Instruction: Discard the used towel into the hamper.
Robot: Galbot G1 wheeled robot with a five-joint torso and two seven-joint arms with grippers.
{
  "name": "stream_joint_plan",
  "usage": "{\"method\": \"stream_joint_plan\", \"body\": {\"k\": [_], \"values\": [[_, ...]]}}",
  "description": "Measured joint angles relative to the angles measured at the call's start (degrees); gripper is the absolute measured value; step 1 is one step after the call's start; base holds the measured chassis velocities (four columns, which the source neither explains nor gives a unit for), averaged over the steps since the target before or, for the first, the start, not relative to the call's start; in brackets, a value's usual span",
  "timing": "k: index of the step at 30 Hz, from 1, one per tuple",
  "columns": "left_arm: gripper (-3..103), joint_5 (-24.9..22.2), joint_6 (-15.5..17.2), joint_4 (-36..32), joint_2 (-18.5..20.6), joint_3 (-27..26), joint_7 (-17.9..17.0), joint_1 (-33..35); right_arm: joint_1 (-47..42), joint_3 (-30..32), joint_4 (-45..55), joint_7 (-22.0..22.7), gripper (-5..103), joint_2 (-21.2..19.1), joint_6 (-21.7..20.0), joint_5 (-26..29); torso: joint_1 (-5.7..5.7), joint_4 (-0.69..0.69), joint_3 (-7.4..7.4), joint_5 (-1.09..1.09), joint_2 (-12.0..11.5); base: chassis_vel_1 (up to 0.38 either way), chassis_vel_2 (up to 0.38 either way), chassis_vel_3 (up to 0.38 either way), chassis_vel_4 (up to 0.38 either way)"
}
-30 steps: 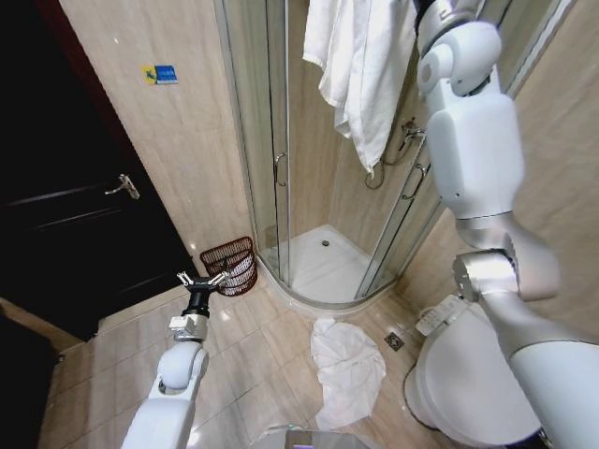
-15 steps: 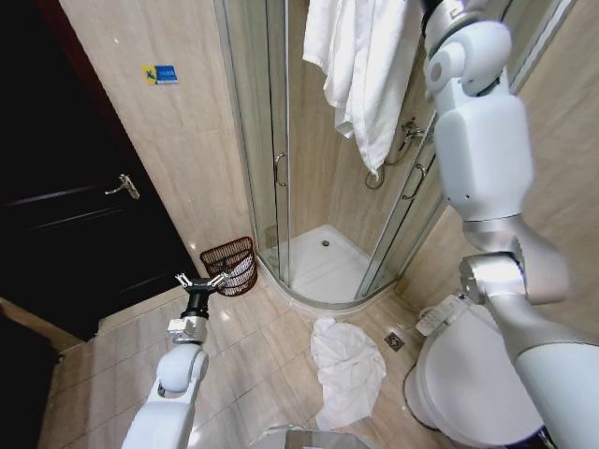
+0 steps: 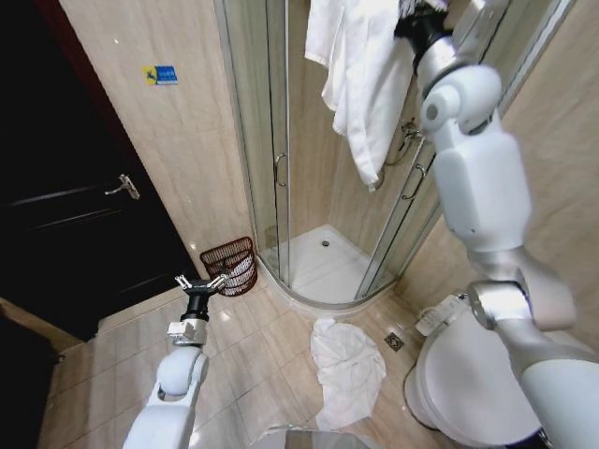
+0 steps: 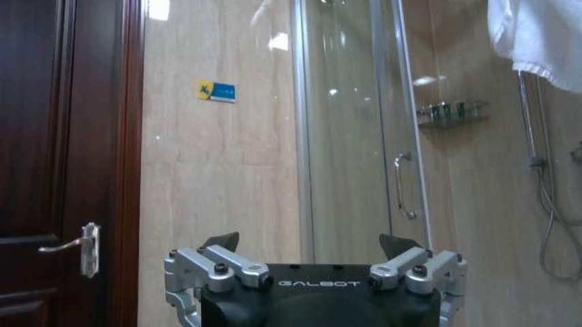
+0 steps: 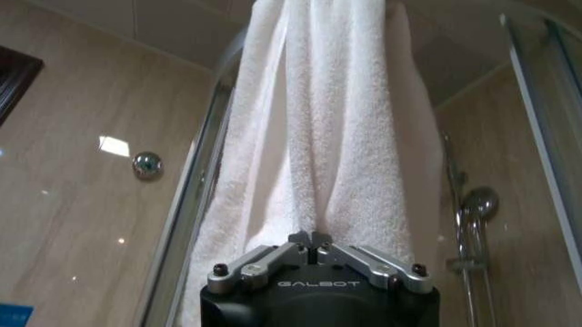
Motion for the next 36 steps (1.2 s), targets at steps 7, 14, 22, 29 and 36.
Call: {"method": "stream_joint_plan", "body": {"k": [7,14,22,29,36], "values": [[100,0.3,-0.1,-0.2,-0.3,0.1,0.0,0.5,-7.3,1.3,4.0,0.2,1,-1.6,-0.2,0.4,0.0,0.0,0.0,0.0,0.0,0.0,0.0,0.0,0.0],[100,0.9,-0.5,0.0,-0.6,0.5,0.0,0.7,-15.8,4.2,8.5,0.2,1,-3.1,-0.2,0.5,0.0,0.0,0.0,0.0,0.0,0.0,0.0,0.0,0.0],[100,1.7,-0.6,-0.1,-1.0,1.1,0.1,0.9,-28.8,9.0,14.7,-0.9,1,-3.3,0.4,-0.8,0.0,0.0,-0.01,-0.01,0.0,0.0,0.0,0.0,0.0],[100,2.0,-1.1,-0.1,-1.3,1.1,0.1,1.5,-40.4,12.9,18.4,-3.4,1,-3.5,2.1,-4.1,0.01,-0.01,0.02,0.02,0.0,0.0,0.0,0.0,0.0],[100,2.3,-2.1,-0.1,-2.2,1.0,0.1,2.3,-54.5,18.9,25.7,-5.9,1,-2.3,4.3,-8.0,0.01,-0.01,0.01,0.02,0.0,0.0,0.0,0.0,0.0]]}}
